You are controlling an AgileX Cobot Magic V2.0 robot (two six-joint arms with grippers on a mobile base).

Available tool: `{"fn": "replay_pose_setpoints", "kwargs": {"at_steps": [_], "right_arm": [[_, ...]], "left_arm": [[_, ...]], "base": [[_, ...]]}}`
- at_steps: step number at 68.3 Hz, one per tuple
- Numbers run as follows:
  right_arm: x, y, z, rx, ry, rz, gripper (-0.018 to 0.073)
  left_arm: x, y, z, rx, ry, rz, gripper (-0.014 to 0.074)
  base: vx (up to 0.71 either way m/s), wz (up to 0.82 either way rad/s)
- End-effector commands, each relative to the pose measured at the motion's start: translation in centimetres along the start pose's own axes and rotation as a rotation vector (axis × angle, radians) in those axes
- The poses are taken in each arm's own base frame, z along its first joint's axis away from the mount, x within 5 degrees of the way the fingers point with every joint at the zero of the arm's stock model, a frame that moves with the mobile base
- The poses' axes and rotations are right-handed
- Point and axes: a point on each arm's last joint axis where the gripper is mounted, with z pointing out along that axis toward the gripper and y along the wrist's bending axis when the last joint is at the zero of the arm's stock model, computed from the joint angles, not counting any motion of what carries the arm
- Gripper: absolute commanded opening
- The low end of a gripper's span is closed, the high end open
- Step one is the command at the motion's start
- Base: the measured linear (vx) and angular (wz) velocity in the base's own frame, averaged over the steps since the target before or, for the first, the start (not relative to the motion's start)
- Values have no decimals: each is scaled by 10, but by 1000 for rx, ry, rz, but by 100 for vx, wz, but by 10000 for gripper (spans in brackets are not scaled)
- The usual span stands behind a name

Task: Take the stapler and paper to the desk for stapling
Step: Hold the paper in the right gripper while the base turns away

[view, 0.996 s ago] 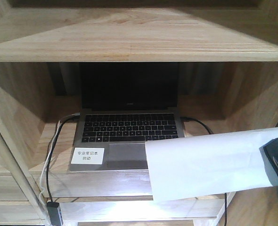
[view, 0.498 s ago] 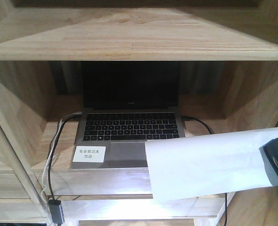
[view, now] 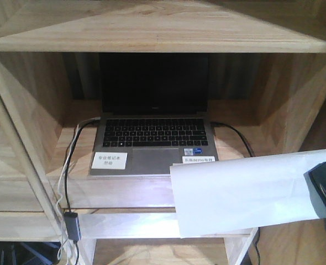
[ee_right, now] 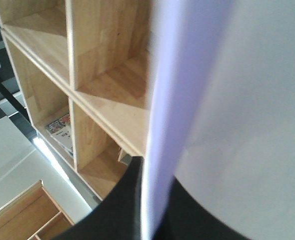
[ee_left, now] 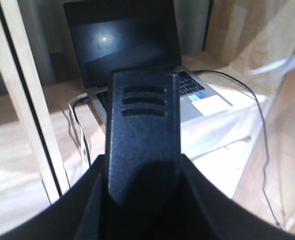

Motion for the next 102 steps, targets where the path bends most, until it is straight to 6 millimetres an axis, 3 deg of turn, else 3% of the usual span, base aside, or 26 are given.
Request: {"fn": "replay_pose_setpoints", "kwargs": {"at_steps": [1,102], "right_arm": [[0,7,-6,-108,-32,-1,-1],[0,7,-6,-108,-32,-1,-1]], "left_arm": [[-17,-1,-4,10,-123,-5,-6],[-17,-1,-4,10,-123,-5,-6]], "base": [[-14,2],[-14,-1]]}}
